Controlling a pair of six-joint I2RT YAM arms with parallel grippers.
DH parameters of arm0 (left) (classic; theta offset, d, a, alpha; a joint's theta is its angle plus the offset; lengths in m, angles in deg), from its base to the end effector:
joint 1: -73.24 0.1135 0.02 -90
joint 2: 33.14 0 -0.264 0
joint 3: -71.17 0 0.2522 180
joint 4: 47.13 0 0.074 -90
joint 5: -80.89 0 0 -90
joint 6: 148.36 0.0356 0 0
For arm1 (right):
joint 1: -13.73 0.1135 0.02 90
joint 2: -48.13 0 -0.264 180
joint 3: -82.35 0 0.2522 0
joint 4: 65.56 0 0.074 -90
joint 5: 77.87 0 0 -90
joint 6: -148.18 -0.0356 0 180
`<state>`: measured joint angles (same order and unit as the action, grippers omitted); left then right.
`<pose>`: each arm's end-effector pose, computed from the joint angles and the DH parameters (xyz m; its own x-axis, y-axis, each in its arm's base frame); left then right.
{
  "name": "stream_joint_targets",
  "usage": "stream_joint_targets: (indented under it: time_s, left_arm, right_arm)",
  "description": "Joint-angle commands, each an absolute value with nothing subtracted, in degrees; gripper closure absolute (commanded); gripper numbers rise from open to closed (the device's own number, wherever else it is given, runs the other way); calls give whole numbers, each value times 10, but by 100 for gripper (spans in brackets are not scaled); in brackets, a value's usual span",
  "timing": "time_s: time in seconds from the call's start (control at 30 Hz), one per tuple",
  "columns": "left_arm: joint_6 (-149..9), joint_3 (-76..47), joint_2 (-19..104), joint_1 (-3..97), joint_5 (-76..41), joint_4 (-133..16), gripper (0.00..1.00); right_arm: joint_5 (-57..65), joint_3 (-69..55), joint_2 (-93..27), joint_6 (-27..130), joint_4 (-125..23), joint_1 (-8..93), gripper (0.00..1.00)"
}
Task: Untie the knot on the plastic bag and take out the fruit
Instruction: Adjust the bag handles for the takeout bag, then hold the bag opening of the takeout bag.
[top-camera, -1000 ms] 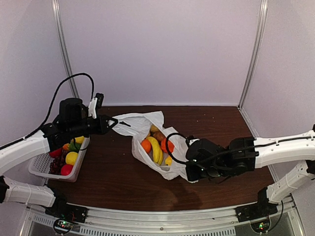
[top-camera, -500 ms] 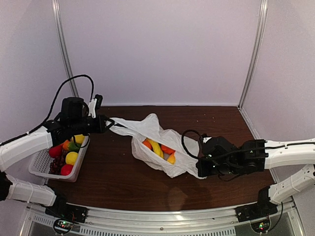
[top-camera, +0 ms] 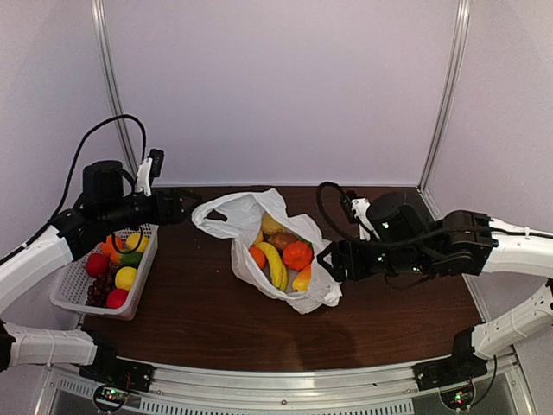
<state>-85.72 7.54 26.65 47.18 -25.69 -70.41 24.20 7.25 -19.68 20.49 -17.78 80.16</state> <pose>0.2118 -0.1149 0.3226 -0.5701 -0.2115 -0.7939 0.4512 0.7269 -0.5177 0.1081 0.2291 0.3193 -0.7146 -0.1428 -0.6848 -0.5002 0.7886 0.3575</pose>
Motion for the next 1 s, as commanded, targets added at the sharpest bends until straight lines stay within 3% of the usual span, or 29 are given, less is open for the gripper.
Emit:
stream_joint_targets:
  time_s: [0.0, 0.37, 0.77, 0.87, 0.93, 0.97]
  left_arm:
    - [-863, 83, 199, 476, -229, -751, 3]
    - [-871, 62, 123, 435, -243, -827, 3]
    - [-873, 23, 183, 292, -163, -813, 5]
    - [-868, 15, 190, 252, -151, -789, 5]
    - [-850, 5, 199, 222, -147, -776, 5]
    - [-840, -3, 207, 207, -138, -774, 5]
  right_arm:
    - [281, -5, -215, 275, -103, 798, 20]
    - [258, -93, -322, 387, -124, 753, 10]
    - [204, -150, -435, 458, -187, 703, 10]
    - [218, -172, -456, 458, -183, 693, 18]
    - [215, -178, -458, 454, -186, 687, 34]
    - [212, -178, -456, 451, -190, 683, 47]
